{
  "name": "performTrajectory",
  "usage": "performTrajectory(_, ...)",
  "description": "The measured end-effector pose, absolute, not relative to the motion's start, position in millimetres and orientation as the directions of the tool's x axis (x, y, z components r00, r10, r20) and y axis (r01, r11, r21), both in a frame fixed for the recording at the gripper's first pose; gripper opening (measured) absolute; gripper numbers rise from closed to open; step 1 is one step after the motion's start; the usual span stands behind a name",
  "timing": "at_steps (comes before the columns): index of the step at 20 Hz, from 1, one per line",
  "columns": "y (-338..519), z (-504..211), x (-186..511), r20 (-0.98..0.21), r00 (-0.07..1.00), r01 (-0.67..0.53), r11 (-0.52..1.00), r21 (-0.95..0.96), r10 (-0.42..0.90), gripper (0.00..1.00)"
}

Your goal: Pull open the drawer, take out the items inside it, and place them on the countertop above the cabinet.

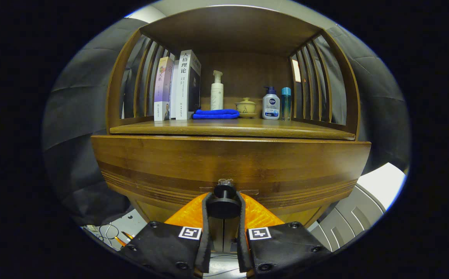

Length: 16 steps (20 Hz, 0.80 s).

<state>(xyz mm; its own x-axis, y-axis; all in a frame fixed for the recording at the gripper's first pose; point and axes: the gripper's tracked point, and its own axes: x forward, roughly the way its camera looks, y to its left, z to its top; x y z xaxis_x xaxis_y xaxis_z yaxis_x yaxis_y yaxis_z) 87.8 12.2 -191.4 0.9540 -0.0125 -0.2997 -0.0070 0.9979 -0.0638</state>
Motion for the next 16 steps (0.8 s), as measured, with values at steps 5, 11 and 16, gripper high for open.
performTrajectory(5,13.5,-190.1,61.9,-0.297,0.955,-0.031,0.995,-0.096,0.001,0.3)
performTrajectory(11,14.9,-189.2,37.1,-0.3,0.954,-0.041,0.994,-0.103,0.009,0.3)
performTrajectory(16,16.5,-192.1,20.6,-0.292,0.956,-0.04,0.993,-0.11,0.006,0.3)
